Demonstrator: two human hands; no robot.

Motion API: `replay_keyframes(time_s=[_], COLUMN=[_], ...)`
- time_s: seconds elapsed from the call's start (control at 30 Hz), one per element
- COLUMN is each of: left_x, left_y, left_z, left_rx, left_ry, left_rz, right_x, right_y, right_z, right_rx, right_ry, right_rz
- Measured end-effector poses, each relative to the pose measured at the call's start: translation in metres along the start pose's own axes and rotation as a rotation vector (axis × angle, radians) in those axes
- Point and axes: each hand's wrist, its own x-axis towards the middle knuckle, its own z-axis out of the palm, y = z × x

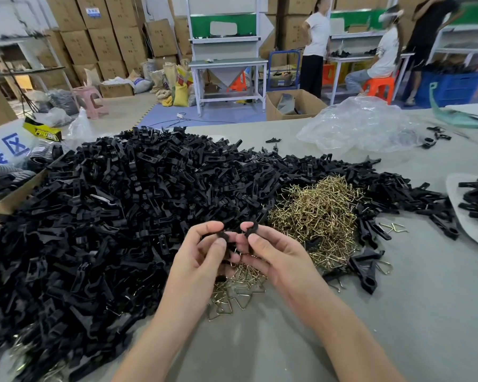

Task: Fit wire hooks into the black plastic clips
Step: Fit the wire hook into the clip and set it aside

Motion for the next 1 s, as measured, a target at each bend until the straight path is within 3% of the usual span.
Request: replay_keyframes(time_s=[0.33, 1.0], left_x=[-0.0042, -0.0073], left_y=[0.0037, 0.0012], left_z=[0.0025, -0.0008], left_rx=[0.302, 0.299], left_ry=[0.075, 0.015], left_rz=[0.097, 0.125], right_x=[-0.0035, -0.0044], right_y=[-0.0022, 0.0008], right_z=[-0.0011, -0.0012], right_rx=[0.046, -0.139], right_ry=[0.023, -0.022], right_rz=[0.022, 0.004])
